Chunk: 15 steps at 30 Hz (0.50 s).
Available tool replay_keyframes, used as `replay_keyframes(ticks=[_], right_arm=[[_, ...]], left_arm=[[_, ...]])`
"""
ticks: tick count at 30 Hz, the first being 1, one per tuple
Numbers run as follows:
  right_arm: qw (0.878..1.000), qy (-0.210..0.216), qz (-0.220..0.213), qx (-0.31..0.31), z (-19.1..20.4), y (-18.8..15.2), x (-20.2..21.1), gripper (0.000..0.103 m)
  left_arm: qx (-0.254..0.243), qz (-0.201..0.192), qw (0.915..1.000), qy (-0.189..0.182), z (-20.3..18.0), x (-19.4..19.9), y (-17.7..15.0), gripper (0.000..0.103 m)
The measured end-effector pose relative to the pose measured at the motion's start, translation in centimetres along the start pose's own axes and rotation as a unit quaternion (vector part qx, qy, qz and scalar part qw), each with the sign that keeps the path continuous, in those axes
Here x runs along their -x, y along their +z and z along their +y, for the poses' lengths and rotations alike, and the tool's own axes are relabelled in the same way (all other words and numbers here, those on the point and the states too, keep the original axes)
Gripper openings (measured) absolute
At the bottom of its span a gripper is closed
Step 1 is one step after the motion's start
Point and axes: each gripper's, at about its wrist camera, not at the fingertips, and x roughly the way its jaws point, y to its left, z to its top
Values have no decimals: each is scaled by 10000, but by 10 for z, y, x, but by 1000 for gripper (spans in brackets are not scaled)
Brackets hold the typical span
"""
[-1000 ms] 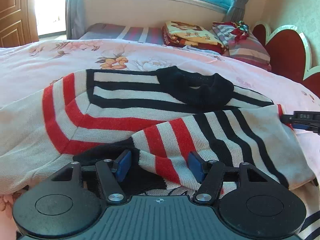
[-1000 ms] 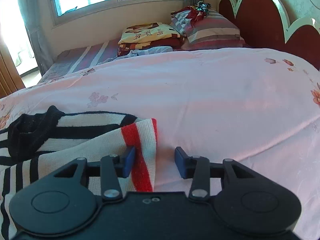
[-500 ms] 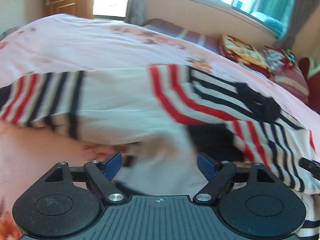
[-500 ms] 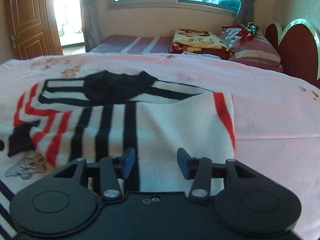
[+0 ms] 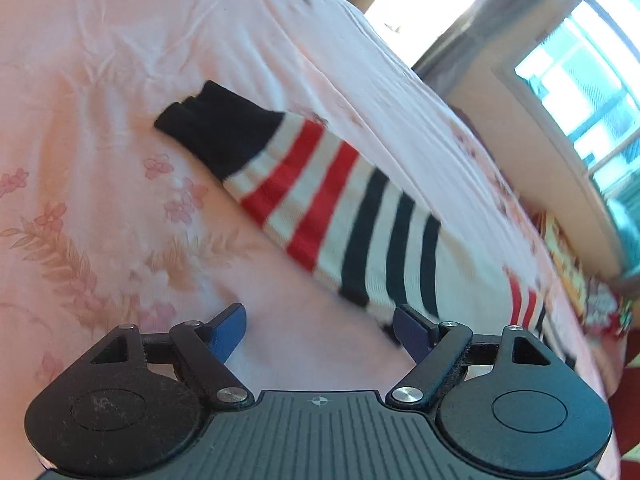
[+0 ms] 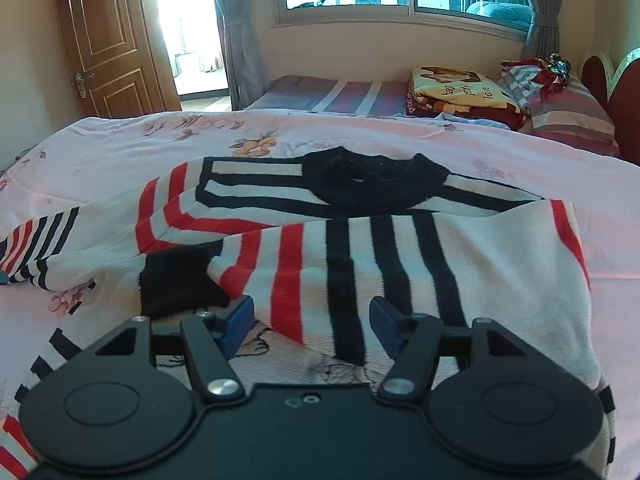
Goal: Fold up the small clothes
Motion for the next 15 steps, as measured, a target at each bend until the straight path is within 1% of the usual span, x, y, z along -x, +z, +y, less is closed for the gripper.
replay_keyframes(ticks=[2,4,5,6,7,8,9,10,11,12,14,15], right_arm=[[10000,-23,0,-19,7,2,-5,63],[10000,-80,-22,-25,13,4,-10,63],[9999,-108,-22,-33,15,6,-12,63],[9999,-137,-24,-48,17,7,-15,63],[9998,-171,-32,-67,18,8,-18,63],[9997,-214,-22,-70,20,9,-22,63],[9996,-256,-5,-69,21,10,-26,63],[9995,-294,0,-74,23,11,-29,63],[9994,-329,-13,-76,25,12,-31,63],[9993,-362,-38,-63,27,14,-31,63],[9990,-429,-125,12,31,16,-32,63],[9988,-455,-122,115,35,16,-34,63]], left_arm=[[293,-101,9994,-162,9,-9,13,81],[470,-233,9983,-265,13,-19,24,81],[497,-312,9979,-282,12,-25,30,77],[494,-381,9977,-249,10,-31,36,71],[481,-453,9976,-213,9,-36,40,58],[505,-480,9974,-188,10,-42,46,40],[591,-487,9970,-149,12,-46,49,29],[732,-478,9961,-122,16,-50,51,11],[898,-453,9948,-169,20,-54,55,8],[951,-453,9942,-212,20,-55,56,8],[689,-552,9958,-243,10,-53,57,6],[515,-602,9963,-338,3,-49,57,6]])
